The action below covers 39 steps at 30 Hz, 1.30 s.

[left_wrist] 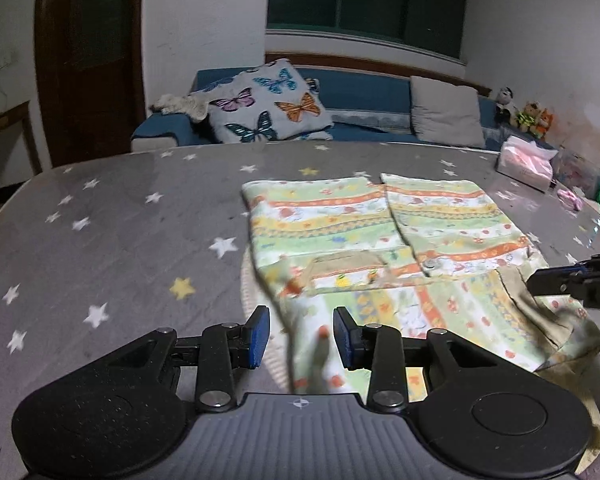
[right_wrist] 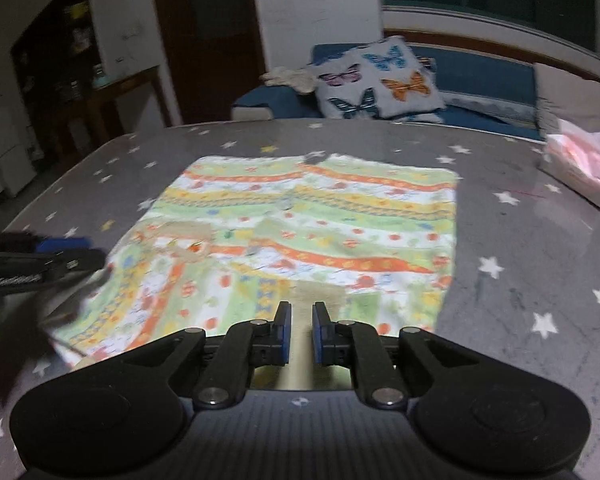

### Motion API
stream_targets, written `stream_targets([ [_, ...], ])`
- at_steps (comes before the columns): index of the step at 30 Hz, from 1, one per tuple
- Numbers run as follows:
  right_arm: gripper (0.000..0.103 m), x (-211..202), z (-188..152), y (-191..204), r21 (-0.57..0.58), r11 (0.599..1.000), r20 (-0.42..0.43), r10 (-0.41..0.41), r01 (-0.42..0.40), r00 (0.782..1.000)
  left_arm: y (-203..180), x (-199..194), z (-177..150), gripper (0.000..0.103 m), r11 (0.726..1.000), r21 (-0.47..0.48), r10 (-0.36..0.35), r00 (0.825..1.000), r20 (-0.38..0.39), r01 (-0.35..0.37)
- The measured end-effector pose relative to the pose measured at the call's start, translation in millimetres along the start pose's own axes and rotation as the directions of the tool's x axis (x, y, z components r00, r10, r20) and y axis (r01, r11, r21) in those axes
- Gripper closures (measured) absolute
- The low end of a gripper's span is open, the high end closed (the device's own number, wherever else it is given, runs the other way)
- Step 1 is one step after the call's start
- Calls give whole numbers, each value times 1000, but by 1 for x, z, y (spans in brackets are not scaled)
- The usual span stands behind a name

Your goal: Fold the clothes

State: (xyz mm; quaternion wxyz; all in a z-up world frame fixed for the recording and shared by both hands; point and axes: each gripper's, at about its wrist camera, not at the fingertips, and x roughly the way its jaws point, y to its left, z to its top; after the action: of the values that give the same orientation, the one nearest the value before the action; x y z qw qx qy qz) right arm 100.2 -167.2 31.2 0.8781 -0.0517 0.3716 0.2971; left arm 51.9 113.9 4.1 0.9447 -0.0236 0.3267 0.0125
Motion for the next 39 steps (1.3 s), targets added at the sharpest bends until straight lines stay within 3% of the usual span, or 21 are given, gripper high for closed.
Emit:
stream_targets([
  [5,92,2,-9,4,-25,999,-47,20,-21,999,-10,13,-5,68,998,60,4,999,-40,-1],
  [15,84,-23,-28,10,-100,994,-62,34,-40,997,-27,-19,-25,67,983,180,-20,1000,-7,21],
  [21,77,-30,-35,19,-142,989,-65,39,-48,997,-46,-42,-43,65,950,311,-33,999,20,25],
  [25,77,-34,-38,20,-158,986,-60,34,-44,998,-52,-55,-55,55,921,389,-39,999,36,22],
  [33,70,-49,-42,23,-209,977,-66,17,-30,998,-81,-62,-75,49,832,552,-112,991,78,50],
  [39,59,-61,-50,27,-292,956,-73,-8,-14,997,-97,-57,-71,51,816,570,-190,976,105,97],
])
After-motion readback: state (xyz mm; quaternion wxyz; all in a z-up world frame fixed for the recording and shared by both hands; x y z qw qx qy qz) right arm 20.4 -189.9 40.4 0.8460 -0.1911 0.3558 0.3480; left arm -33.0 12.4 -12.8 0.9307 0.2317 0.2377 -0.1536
